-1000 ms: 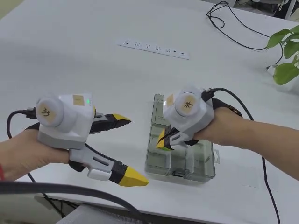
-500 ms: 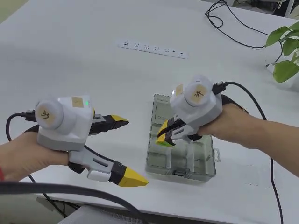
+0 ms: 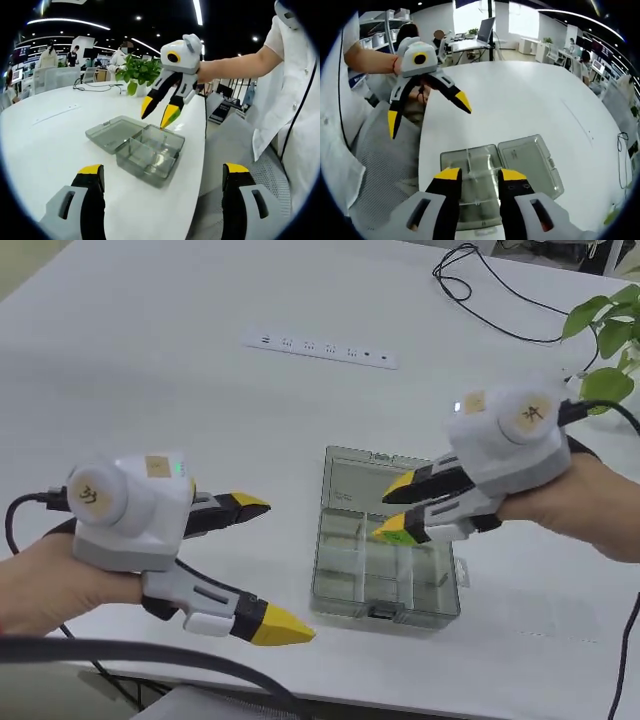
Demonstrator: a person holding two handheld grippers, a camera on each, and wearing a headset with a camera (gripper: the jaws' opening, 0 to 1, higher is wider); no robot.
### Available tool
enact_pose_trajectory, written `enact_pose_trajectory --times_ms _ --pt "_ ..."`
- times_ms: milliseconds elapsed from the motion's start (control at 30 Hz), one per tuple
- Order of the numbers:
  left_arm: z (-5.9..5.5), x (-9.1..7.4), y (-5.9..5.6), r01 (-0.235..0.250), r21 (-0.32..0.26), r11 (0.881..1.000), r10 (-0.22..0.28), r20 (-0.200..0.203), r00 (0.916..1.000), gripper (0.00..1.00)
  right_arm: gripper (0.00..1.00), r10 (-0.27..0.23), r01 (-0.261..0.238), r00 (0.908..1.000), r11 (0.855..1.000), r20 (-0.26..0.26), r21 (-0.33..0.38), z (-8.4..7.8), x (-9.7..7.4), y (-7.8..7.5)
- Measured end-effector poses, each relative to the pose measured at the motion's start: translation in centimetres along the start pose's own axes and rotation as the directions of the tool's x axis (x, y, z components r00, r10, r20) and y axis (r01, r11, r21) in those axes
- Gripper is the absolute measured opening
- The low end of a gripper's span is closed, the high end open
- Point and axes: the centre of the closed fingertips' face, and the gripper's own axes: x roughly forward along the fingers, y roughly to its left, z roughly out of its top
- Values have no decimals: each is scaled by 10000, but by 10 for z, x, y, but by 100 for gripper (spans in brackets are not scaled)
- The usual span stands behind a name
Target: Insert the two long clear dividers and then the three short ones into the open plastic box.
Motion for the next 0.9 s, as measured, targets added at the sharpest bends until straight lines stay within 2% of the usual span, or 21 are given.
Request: enact_pose_trajectory --times_ms 300,567,800,867,900 --pt "0 -1 0 -71 -39 10000 71 -48 10000 100 37 -252 267 9986 9992 -473 313 -45 -30 2" --pt "2 2 0 -34 -86 10000 34 -50 10000 100 43 -385 482 9910 9961 -1278 737 -101 -52 0" --pt "2 2 0 -68 -157 9999 67 -53 10000 100 47 -244 378 9771 9975 -2115 598 -148 -60 -1" --pt "1 2 0 -68 -153 9999 67 -70 10000 100 47 -174 317 9706 9979 -2401 559 -157 -61 -1" --pt "1 2 0 -71 -153 9999 70 -77 9999 100 48 -132 259 9641 9987 -2654 444 -165 -62 -2"
